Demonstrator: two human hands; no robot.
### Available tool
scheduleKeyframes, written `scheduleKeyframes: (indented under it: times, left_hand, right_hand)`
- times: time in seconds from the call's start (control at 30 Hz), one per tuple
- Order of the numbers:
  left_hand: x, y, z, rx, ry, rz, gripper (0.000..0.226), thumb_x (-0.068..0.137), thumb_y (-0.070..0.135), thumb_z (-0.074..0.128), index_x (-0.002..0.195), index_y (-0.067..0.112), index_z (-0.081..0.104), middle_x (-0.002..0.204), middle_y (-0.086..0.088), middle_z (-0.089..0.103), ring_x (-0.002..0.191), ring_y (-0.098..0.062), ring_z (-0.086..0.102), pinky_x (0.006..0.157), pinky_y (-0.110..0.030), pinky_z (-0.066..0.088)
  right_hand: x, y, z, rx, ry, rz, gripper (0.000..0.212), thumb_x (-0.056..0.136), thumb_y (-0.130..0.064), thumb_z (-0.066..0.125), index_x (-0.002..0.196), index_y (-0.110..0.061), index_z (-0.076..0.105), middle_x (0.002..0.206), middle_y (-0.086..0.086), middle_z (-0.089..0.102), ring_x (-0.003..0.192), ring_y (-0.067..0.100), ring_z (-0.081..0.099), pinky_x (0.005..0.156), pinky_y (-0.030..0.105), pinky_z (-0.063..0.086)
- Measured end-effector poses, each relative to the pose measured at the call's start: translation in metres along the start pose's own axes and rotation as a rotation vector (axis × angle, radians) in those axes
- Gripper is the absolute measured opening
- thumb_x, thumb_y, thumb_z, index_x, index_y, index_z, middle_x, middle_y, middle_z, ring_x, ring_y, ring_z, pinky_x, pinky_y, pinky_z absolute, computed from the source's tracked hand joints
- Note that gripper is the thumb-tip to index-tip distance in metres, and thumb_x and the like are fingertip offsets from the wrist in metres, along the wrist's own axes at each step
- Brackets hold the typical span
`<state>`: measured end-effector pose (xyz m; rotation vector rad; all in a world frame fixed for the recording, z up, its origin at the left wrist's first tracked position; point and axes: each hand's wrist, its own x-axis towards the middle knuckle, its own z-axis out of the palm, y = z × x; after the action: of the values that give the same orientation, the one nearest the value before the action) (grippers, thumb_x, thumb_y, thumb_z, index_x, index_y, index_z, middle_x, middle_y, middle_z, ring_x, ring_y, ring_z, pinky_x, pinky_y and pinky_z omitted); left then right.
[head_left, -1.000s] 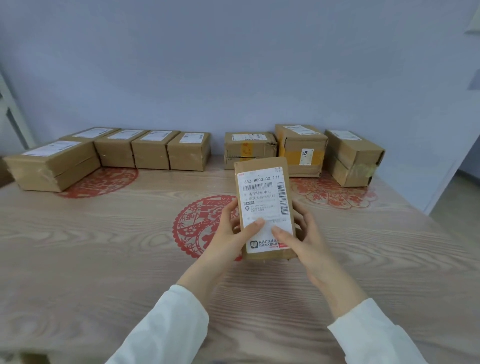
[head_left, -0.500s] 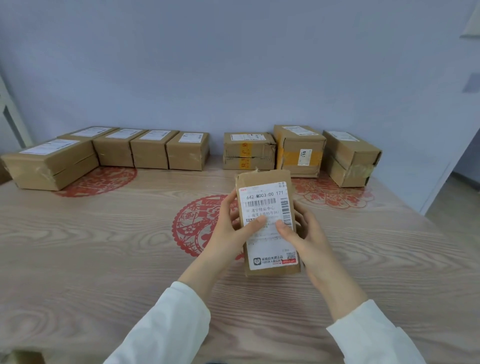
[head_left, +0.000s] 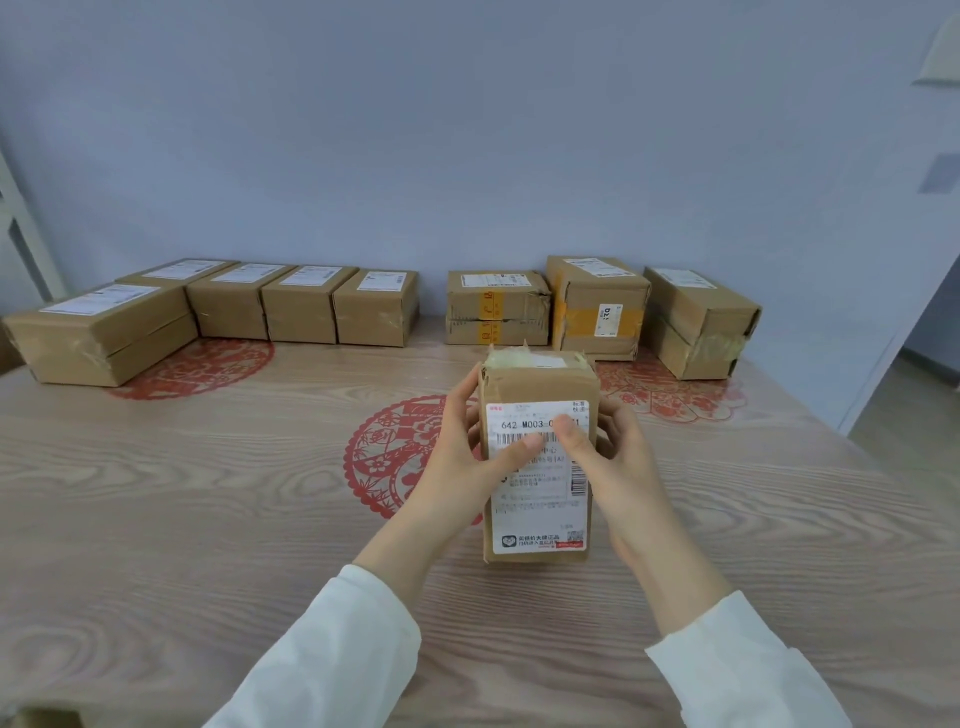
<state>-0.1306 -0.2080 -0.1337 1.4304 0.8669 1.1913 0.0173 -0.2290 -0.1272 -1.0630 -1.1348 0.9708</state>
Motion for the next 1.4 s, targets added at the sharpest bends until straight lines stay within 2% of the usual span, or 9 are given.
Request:
scheduleKeyframes:
  times: [0.2,0.37,0.57,0.67,0.8,0.97,1.17,1.3,1.4]
  left_hand:
    - [0.002,0.006,0.0,-0.026,0.043,0.037,0.077,0.074,0.031,0.067,0.142,0.028,0.029,0.119,0.006,0.062,0.108,-0.007,0.062,0.076,-0.018,0.054]
    - [0.0,0.0,0.003,-0.009,0.054,0.075,0.066,0.082,0.009,0.068,0.135,0.03,0.036,0.123,0.006,0.062,0.114,-0.004,0.059,0.097,-0.03,0.05]
    - [-0.004,0.007,0.007,-0.065,0.097,0.073,0.054,0.079,0.028,0.062,0.127,0.029,0.037,0.121,0.004,0.061,0.104,0.0,0.063,0.08,-0.015,0.052]
    - [-0.003,0.003,0.005,-0.061,0.117,0.05,0.048,0.089,0.017,0.061,0.128,0.03,0.037,0.13,-0.001,0.056,0.11,-0.006,0.061,0.081,-0.015,0.052]
    - [-0.004,-0.002,0.004,0.041,0.073,0.028,0.072,0.089,0.018,0.065,0.149,0.026,0.025,0.144,0.007,0.046,0.126,-0.004,0.049,0.099,-0.02,0.046]
    - [-0.003,0.0,0.006,0.011,0.115,0.013,0.052,0.09,0.02,0.061,0.135,0.024,0.037,0.124,0.01,0.057,0.108,0.0,0.06,0.08,-0.015,0.052]
    - [-0.005,-0.005,0.006,0.037,0.08,0.007,0.059,0.089,0.015,0.062,0.136,0.03,0.031,0.133,0.012,0.049,0.119,-0.003,0.053,0.097,-0.026,0.05]
    - [-0.005,-0.007,0.005,0.097,0.12,0.0,0.089,0.071,0.048,0.066,0.148,0.023,0.028,0.141,0.009,0.049,0.126,-0.005,0.049,0.106,-0.033,0.043]
    - [-0.006,-0.009,0.006,0.111,0.108,0.023,0.078,0.073,0.042,0.067,0.143,0.023,0.038,0.131,0.01,0.057,0.119,-0.004,0.055,0.102,-0.032,0.047]
  right_hand:
    - [-0.001,0.0,0.0,-0.051,0.001,-0.057,0.06,0.06,-0.044,0.069,0.116,-0.031,0.05,0.121,-0.006,0.06,0.113,0.008,0.057,0.078,0.019,0.054]
    - [-0.001,-0.002,0.002,-0.117,0.058,-0.078,0.073,0.06,-0.055,0.065,0.126,-0.026,0.052,0.121,-0.008,0.062,0.116,0.01,0.056,0.095,0.032,0.049]
    - [-0.005,-0.004,0.003,-0.063,-0.004,-0.053,0.064,0.065,-0.046,0.067,0.124,-0.027,0.053,0.118,-0.01,0.063,0.111,0.004,0.058,0.088,0.022,0.05]
    - [-0.005,-0.001,0.002,-0.061,-0.016,-0.019,0.065,0.072,-0.035,0.069,0.132,-0.022,0.048,0.123,-0.008,0.061,0.114,0.004,0.057,0.096,0.026,0.047]
    - [-0.003,0.003,0.002,-0.027,0.049,0.018,0.04,0.083,-0.028,0.067,0.119,-0.025,0.049,0.117,-0.006,0.061,0.106,0.004,0.058,0.083,0.021,0.048]
    - [-0.005,0.012,0.001,-0.014,0.022,-0.009,0.034,0.088,-0.011,0.064,0.115,-0.025,0.05,0.114,-0.005,0.062,0.106,0.004,0.059,0.081,0.019,0.05]
    - [-0.005,0.019,0.002,0.011,0.112,-0.05,0.021,0.088,-0.014,0.063,0.103,-0.024,0.052,0.107,-0.003,0.062,0.105,0.012,0.06,0.086,0.022,0.05]
    - [-0.008,0.018,0.003,0.008,0.041,-0.084,0.036,0.086,-0.005,0.063,0.119,-0.015,0.05,0.123,0.0,0.059,0.107,0.0,0.059,0.076,0.011,0.049]
    - [-0.009,0.018,0.005,0.047,0.084,-0.061,0.034,0.078,-0.022,0.069,0.107,-0.02,0.052,0.124,0.002,0.06,0.114,0.008,0.058,0.076,0.013,0.049]
